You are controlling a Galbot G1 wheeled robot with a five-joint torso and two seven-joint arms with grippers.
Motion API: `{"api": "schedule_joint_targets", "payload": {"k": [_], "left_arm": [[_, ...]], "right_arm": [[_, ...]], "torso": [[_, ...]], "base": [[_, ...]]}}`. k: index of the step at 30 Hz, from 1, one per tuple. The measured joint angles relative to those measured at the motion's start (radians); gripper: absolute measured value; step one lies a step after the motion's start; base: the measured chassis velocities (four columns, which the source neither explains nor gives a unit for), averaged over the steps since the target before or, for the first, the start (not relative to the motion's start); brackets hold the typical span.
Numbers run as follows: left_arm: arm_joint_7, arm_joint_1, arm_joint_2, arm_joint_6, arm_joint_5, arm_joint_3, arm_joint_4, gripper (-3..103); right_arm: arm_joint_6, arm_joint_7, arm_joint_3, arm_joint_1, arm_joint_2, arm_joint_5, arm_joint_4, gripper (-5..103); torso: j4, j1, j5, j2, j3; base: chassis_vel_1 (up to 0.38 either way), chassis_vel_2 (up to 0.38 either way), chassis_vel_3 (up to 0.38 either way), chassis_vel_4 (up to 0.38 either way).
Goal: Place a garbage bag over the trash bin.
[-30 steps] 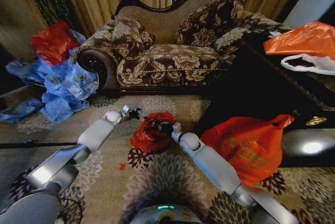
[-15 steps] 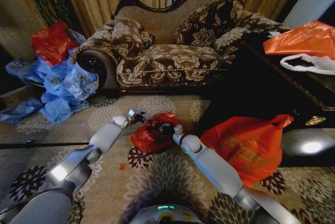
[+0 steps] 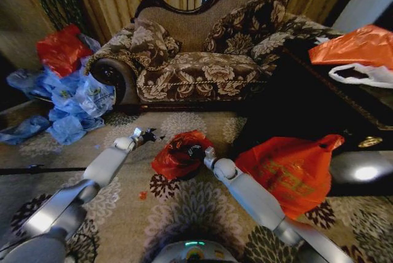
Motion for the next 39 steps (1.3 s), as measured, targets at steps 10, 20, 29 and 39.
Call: {"api": "schedule_joint_targets", "payload": {"k": [10, 20, 29, 39], "left_arm": [[-0.303, 0.171, 0.11, 0.142, -0.314, -0.142, -0.443, 98], [-0.385, 0.222, 0.122, 0.188, -0.382, -0.204, -0.573, 99], [-0.455, 0.228, 0.102, 0.203, -0.409, -0.247, -0.622, 100], [-0.486, 0.251, 0.115, 0.199, -0.432, -0.299, -0.644, 100]], "right_arm": [[-0.096, 0.019, -0.067, 0.061, 0.006, -0.039, -0.045, 0], [-0.275, -0.037, -0.276, 0.24, -0.004, -0.033, -0.032, 0], [-0.295, -0.111, -0.428, 0.403, 0.001, -0.032, -0.122, 0], [-0.295, -0.107, -0.461, 0.418, 0.009, -0.022, -0.125, 18]], "torso": [[-0.0003, 0.0, 0.0003, 0.0, 0.0], [0.0002, 0.0, 0.0002, 0.0, 0.0], [0.0002, 0.0, 0.0002, 0.0, 0.0], [0.0003, 0.0, 0.0002, 0.0, 0.0]], "base": [[0.0, 0.0, 0.0, 0.0], [0.0, 0.0, 0.0, 0.0], [0.0, 0.0, 0.0, 0.0], [0.0, 0.0, 0.0, 0.0]]}}
